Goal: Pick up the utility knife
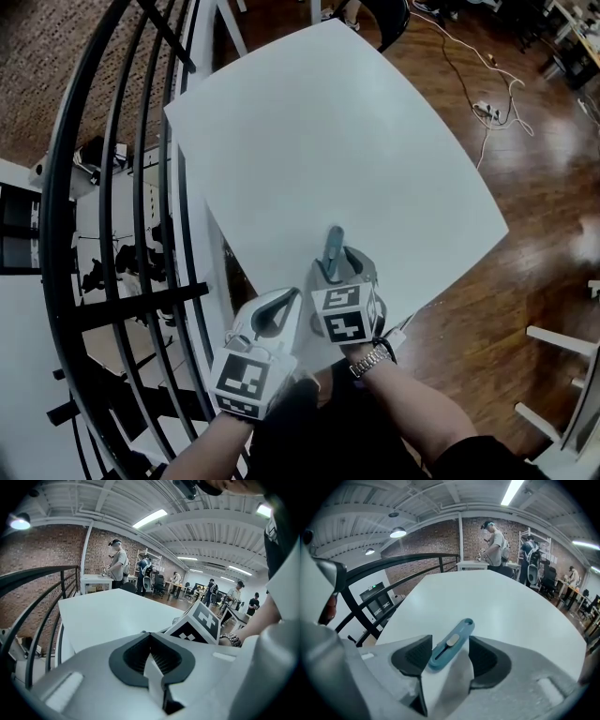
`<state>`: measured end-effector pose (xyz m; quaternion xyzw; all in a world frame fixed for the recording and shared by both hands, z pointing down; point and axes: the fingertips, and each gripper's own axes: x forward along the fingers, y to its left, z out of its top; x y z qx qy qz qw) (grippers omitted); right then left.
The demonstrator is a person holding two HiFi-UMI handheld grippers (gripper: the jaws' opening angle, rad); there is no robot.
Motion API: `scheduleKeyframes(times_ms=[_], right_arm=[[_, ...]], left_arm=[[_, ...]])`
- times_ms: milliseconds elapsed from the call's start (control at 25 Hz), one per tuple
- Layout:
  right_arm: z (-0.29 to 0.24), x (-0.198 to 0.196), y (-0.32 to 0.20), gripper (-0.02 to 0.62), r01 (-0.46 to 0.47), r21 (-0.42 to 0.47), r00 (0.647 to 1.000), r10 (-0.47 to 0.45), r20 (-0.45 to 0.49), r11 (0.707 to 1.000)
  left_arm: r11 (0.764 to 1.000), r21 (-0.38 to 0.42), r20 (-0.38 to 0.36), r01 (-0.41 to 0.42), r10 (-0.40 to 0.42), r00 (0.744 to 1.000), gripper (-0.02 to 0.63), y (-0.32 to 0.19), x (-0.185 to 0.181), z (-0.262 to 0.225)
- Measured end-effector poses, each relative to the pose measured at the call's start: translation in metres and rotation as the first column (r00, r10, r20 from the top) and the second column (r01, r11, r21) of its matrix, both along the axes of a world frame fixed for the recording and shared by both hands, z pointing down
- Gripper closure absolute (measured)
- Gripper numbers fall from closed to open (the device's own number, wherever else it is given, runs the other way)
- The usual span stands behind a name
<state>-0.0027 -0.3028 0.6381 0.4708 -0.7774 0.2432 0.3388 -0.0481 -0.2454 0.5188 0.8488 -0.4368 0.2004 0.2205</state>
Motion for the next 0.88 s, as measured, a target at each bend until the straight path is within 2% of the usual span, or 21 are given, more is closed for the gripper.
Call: scheduleKeyframes(times_ms=[280,560,640,720,880], right_arm=[[0.0,0.004,0.0,0.391,0.009,0.001,1.0,-0.009,-0.009,1.0],[0.007,0.004,0.005,0.393,0.03,-0.018,0.999,-0.03,-0.03,0.999],[0.008,0.005,0.004,0.411,0.033,-0.014,0.999,-0.033,-0.035,0.999],[0.008,0.006,0.003,0.46,0.037,-0.013,0.999,-0.038,-0.037,0.999],[0.007,0.007,0.002,0.463,0.047,-0.016,0.998,-0.048,-0.036,0.999]], left_arm=[[1.0,-0.002,-0.006,-0.016,0.016,1.0,0.589,-0.001,0.006,0.001],[1.0,-0.004,-0.003,-0.017,0.017,1.0,0.589,0.002,0.009,0.002],[1.0,-0.006,-0.003,-0.015,0.015,1.0,0.589,0.002,0.009,0.003],[1.0,-0.009,-0.003,-0.016,0.016,1.0,0.589,0.003,0.01,0.004],[1.0,-0.01,-0.006,-0.023,0.023,1.0,0.589,0.002,0.015,0.003]])
